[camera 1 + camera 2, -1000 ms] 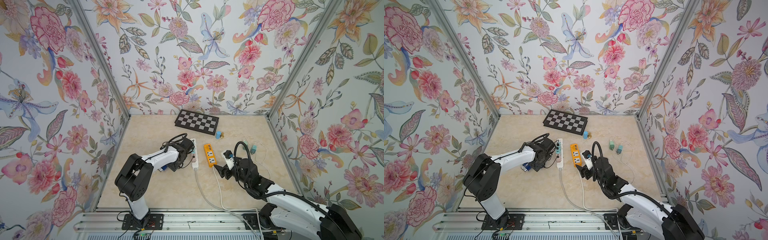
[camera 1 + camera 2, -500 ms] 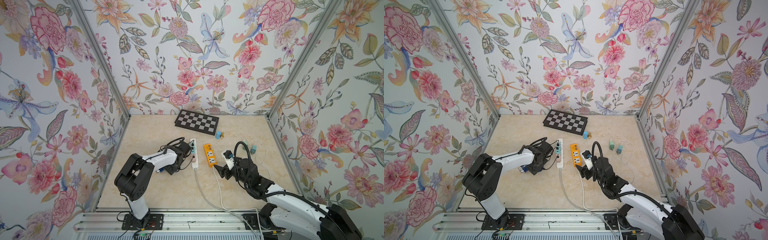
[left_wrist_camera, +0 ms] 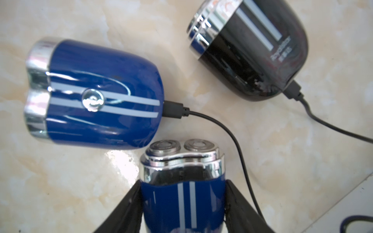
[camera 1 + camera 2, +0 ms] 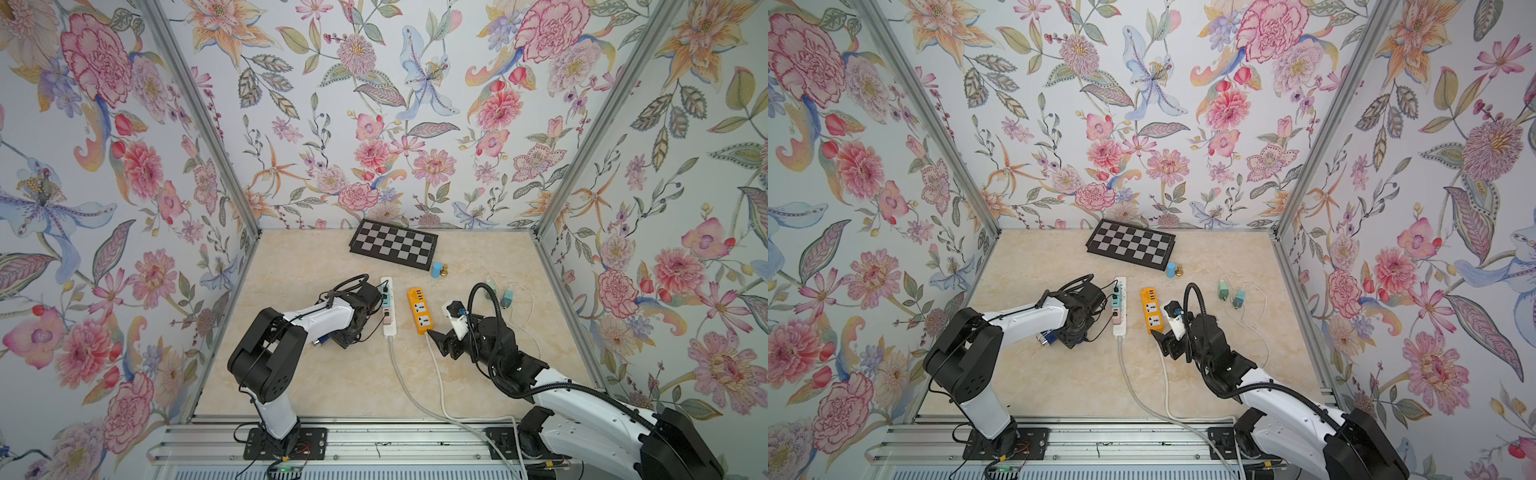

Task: Unplug the electric shaver
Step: Pick up the electric shaver from the center of the board.

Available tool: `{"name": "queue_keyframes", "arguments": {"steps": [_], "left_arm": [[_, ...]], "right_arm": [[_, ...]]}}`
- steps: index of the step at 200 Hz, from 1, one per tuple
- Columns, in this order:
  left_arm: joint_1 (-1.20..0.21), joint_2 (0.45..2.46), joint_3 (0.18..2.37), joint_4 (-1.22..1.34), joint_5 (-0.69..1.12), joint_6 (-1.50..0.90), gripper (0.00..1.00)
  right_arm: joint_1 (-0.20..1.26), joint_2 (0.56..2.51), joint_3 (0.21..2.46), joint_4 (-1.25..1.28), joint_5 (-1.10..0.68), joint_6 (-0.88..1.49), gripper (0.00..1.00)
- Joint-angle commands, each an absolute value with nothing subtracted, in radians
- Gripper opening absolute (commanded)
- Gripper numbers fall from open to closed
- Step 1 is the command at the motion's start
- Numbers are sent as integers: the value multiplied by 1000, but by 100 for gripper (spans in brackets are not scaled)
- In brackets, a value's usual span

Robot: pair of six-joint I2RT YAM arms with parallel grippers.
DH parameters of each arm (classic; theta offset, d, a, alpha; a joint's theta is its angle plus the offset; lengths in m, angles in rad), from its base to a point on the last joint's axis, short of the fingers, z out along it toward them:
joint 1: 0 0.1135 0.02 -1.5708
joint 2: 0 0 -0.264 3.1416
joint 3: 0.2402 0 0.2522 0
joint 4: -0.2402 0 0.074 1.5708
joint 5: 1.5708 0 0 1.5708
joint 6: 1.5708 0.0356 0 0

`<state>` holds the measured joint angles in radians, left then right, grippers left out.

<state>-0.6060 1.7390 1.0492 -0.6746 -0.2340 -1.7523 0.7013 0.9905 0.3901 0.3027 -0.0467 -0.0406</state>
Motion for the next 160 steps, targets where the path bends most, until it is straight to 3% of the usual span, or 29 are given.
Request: {"name": "queue_keyframes", "arguments": {"steps": [1,83,160], "left_arm": [[-626,1691,1029,-722,-225,-1844,53],[-678,1660,962,-668,-186,-2029,53],[-704,1652,880,-545,-150,-2127,56]], "right_arm": [[689,1005,395,298,-109,-30,78],[683,1003,438,251,-146,9,78],[691,1063,417,301,-329,210,78]]}}
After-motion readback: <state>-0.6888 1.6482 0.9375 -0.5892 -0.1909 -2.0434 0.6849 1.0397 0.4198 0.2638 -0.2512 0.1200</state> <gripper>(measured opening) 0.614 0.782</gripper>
